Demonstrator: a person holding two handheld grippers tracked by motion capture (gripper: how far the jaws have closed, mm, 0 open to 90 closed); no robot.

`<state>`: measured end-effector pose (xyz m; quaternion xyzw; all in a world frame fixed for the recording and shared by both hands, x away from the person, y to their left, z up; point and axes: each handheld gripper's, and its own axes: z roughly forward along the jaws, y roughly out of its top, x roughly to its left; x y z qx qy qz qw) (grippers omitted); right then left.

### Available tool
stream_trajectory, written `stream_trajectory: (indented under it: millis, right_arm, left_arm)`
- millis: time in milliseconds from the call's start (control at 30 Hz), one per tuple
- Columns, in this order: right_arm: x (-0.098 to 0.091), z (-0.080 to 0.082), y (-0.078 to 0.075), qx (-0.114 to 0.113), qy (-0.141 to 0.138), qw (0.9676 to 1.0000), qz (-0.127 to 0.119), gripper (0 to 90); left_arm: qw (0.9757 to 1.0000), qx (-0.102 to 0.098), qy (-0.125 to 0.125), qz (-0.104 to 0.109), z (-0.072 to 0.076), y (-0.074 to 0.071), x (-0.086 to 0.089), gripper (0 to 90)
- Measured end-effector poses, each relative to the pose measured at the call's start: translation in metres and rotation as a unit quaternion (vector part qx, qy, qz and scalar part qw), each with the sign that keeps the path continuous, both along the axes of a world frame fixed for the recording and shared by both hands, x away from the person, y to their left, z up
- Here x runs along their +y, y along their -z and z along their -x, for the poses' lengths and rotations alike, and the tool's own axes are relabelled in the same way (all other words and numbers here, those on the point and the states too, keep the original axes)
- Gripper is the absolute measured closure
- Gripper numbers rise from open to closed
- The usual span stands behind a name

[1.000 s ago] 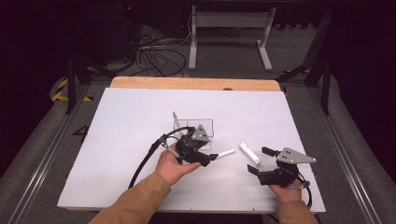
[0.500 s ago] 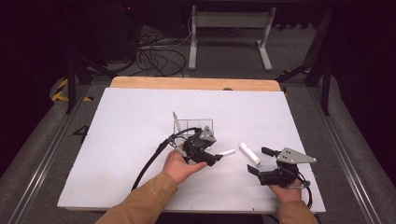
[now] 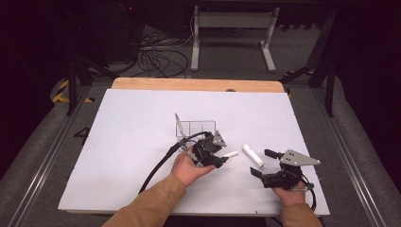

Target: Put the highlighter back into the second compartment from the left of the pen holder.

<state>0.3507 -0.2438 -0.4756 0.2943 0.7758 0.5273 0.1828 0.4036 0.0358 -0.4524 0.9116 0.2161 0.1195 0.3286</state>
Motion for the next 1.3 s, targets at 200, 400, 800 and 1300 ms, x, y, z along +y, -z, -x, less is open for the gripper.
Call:
stream_trajectory:
  millis: [200, 400, 800, 1300]
  right_arm:
    - [0.0, 0.0, 0.0, 0.001, 0.0, 1.0, 0.001, 8.5]
    - [0.001, 0.0, 0.0, 0.002, -0.001, 1.0, 0.001, 8.6]
    - [0.001, 0.0, 0.0, 0.003, -0.001, 1.0, 0.001, 8.7]
    - [0.001, 0.0, 0.0, 0.002, -0.003, 1.0, 0.001, 8.7]
  left_arm:
    - [0.9997, 0.012, 0.004, -0.021, -0.002, 0.006, -0.009, 57.4]
    - [0.9993, 0.009, -0.006, -0.035, -0.004, 0.012, -0.013, 61.9]
    - [0.9985, 0.031, 0.015, -0.042, -0.01, 0.015, -0.013, 78.1]
    - [0.9994, 0.015, 0.021, -0.025, -0.006, 0.0, -0.005, 78.3]
